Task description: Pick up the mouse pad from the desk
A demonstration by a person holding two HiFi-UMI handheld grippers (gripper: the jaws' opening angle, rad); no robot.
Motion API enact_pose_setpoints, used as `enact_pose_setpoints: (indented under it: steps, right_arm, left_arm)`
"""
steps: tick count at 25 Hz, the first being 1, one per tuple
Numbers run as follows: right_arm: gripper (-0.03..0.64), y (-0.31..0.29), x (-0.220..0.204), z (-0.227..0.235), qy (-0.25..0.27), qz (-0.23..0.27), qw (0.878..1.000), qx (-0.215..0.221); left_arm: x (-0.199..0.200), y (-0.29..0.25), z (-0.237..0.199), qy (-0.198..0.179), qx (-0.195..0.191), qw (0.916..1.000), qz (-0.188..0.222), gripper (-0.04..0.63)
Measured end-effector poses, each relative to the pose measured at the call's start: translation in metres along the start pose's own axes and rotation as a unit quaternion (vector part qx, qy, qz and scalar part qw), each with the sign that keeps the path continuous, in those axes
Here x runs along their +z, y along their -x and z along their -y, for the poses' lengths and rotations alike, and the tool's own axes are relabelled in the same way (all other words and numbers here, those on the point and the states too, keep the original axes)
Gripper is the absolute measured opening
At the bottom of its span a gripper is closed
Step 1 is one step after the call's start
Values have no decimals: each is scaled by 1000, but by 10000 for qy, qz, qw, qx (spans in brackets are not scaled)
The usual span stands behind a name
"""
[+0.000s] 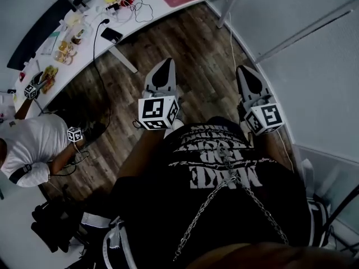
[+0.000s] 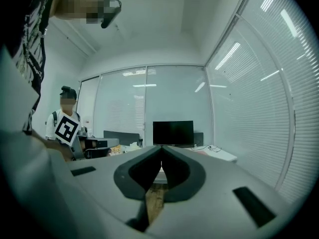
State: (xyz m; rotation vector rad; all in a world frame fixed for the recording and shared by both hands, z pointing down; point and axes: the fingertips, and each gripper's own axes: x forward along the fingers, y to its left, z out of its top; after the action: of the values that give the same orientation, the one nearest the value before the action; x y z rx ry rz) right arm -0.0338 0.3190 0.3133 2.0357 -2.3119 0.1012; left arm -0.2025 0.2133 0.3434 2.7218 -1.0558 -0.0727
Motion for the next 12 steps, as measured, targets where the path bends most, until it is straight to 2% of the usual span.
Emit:
enact_pose_setpoints:
  steps: [5,12]
  right_arm:
    - [0,-29,-3,16,82,-74,9999,-9]
    - [0,-68,-25,49,-140,-239,9993,260]
  left_arm:
    - [-4,-19,-17,132,-1,9999,41,6]
    - [-19,-49,-30,151,291,9994,-100,6]
